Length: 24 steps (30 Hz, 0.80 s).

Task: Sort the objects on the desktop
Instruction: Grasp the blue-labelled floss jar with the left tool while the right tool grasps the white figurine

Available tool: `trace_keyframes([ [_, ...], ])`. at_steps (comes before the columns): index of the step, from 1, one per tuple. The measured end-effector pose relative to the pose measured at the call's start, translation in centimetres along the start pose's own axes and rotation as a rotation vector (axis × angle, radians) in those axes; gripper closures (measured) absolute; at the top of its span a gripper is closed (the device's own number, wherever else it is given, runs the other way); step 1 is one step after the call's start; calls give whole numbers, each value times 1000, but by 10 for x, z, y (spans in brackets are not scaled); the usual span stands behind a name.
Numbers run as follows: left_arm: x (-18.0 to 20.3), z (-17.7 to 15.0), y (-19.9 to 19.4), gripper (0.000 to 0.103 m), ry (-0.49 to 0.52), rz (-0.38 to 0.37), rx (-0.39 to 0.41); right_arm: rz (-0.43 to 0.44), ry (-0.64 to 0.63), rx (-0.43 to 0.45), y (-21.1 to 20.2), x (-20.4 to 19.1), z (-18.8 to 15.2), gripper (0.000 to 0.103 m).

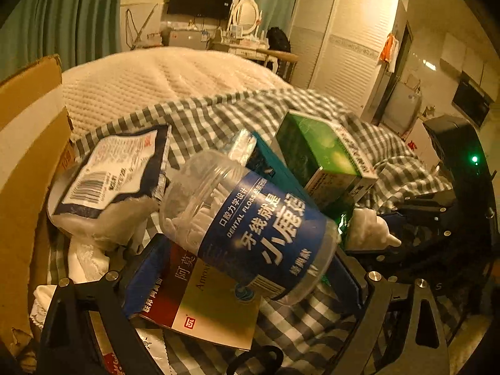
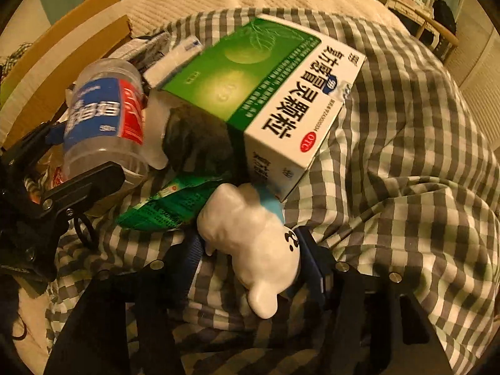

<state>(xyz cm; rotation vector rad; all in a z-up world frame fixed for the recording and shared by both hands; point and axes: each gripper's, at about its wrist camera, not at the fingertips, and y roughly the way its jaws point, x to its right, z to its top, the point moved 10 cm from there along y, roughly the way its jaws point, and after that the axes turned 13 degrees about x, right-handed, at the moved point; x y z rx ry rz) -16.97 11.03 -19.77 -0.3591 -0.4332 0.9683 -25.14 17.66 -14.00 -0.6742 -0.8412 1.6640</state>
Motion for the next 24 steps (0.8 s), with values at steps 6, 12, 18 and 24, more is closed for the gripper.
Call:
trace_keyframes([
  [6, -2, 18, -10, 7, -24, -7, 55, -18, 32, 97, -24, 4, 4, 45],
  [12, -1, 17, -7, 6, -7, 12, 44, -10, 53, 129, -38, 5, 3, 46],
  [18, -3, 14, 7, 0, 62, 20, 42, 17, 80, 126, -36, 7, 5, 46],
  [24, -6, 5, 33, 0, 60, -18, -31, 54, 109, 117, -40, 8, 1, 46],
])
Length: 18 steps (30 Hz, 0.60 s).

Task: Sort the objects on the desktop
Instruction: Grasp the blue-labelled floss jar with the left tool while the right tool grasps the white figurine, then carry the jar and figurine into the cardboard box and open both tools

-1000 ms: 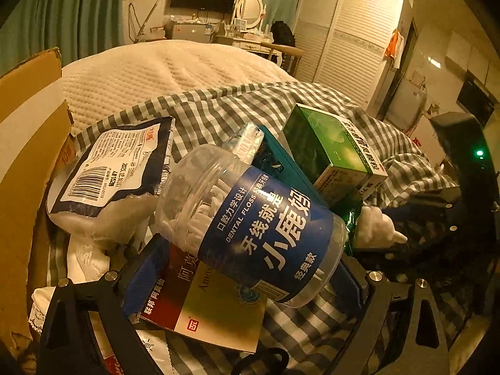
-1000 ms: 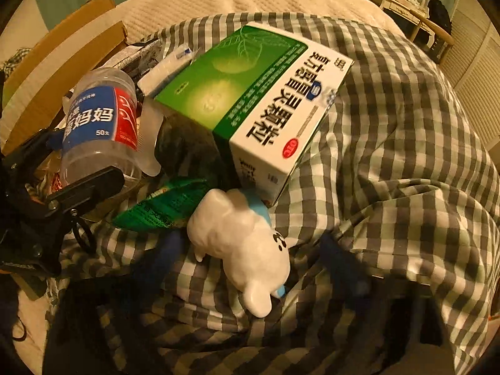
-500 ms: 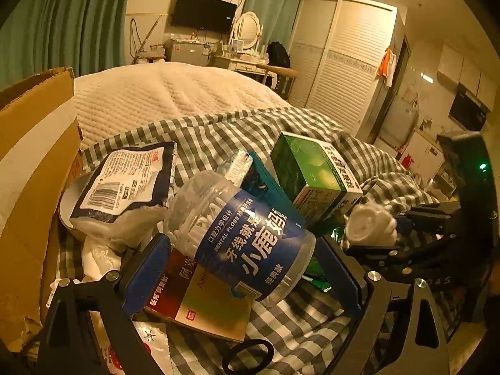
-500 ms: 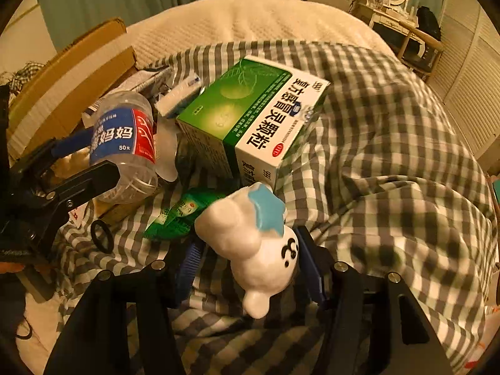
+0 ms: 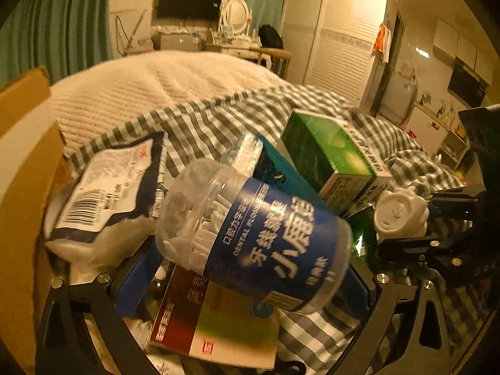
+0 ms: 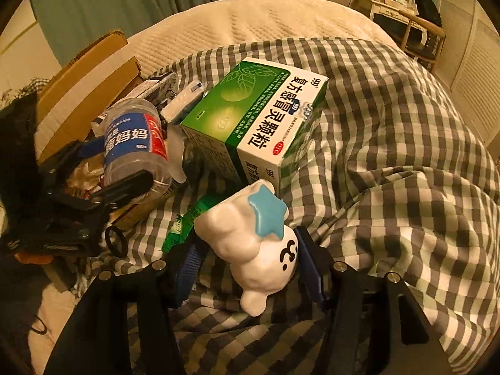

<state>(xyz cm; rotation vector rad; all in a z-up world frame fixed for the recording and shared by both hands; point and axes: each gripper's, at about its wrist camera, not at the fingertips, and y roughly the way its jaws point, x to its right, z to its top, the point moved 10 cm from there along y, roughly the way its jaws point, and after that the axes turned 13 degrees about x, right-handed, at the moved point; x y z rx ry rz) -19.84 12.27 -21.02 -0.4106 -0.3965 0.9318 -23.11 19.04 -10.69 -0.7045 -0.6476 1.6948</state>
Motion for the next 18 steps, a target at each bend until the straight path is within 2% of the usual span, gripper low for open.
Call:
trace_keyframes([
  [3, 0, 3, 1, 5, -9, -15, 9, 4, 4, -5, 4, -2, 1, 46],
  [8, 1, 7, -8, 5, 14, 20, 47, -9, 10, -2, 4, 0, 2, 47],
  [13, 2, 10, -22, 5, -22, 35, 55, -39, -7, 39, -6, 2, 6, 47],
  [18, 4, 13, -43, 5, -31, 90, 62, -38, 20, 94, -24, 5, 13, 47],
])
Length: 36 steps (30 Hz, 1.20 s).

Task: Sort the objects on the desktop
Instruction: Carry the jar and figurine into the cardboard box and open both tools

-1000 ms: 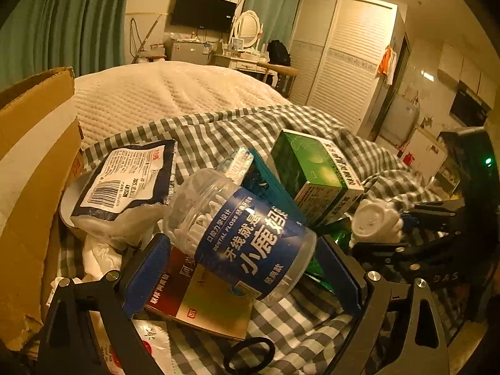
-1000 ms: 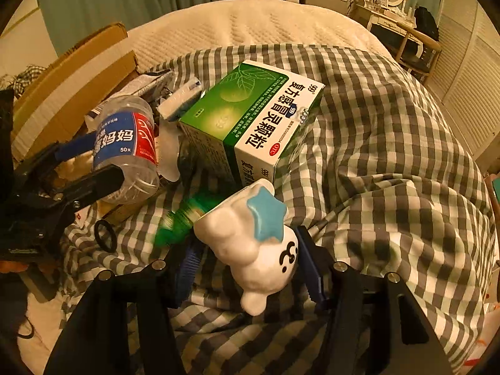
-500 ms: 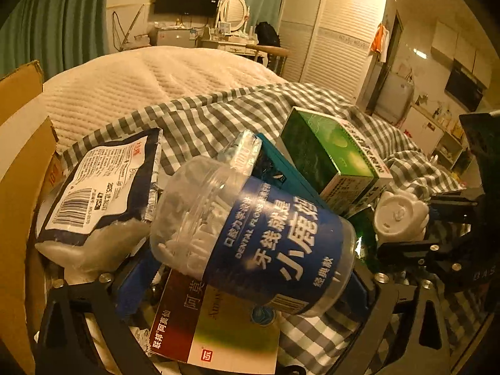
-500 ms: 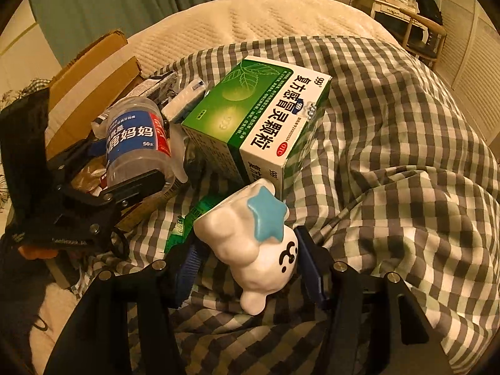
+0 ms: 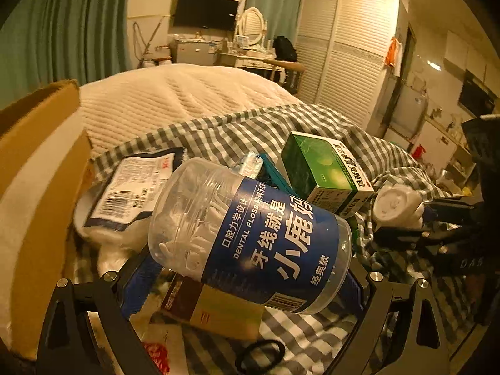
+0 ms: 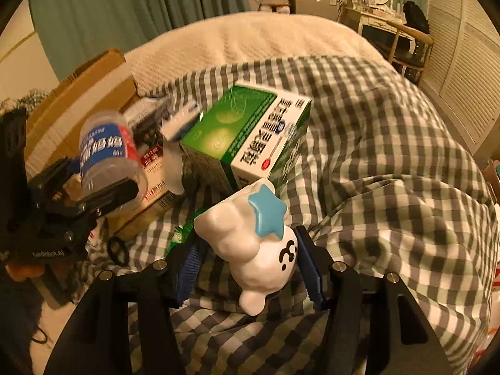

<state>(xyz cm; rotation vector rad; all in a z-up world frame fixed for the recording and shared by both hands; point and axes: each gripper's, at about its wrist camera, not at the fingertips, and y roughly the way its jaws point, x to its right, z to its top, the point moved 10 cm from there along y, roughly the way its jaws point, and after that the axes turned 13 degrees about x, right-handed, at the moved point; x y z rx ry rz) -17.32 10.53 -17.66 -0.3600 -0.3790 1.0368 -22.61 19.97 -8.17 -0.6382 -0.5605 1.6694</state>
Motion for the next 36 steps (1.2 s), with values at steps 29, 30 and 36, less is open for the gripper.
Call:
trace_keyframes([
  [29, -37, 81, -81, 5, -105, 188, 215, 118, -82, 224, -75, -61, 76, 47],
  [30, -41, 84, -85, 5, -106, 192, 225, 123, -87, 231, -75, -63, 80, 47],
  [36, -85, 112, -131, 5, -129, 291, 300, 172, -154, 261, -78, -99, 113, 47],
])
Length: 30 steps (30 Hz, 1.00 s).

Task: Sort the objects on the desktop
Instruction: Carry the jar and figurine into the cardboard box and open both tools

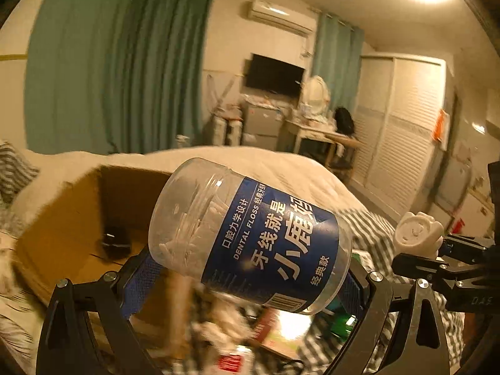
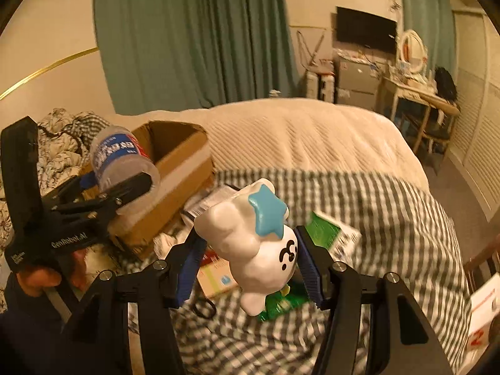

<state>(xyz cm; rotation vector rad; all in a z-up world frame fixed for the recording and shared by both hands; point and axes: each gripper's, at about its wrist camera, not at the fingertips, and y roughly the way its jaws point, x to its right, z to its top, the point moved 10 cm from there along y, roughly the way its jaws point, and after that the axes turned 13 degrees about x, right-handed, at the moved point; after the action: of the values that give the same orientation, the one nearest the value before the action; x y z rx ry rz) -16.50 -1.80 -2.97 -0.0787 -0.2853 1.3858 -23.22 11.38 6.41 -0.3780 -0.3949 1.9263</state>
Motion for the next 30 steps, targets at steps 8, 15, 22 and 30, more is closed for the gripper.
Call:
trace_keyframes([
  [8, -113, 29, -21, 5, -100, 234, 38, 137, -59, 9, 41, -71, 46, 47],
  [15, -191, 13, -28, 5, -195, 420, 15, 234, -93, -21, 90, -141, 62, 47],
  [22, -191, -6, -7, 5, -184, 394, -24, 268, -67, -61, 145, -181, 61, 47],
  [30, -192, -30, 5, 4, -175, 419, -88, 268, -44, -104, 176, -187, 52, 47],
])
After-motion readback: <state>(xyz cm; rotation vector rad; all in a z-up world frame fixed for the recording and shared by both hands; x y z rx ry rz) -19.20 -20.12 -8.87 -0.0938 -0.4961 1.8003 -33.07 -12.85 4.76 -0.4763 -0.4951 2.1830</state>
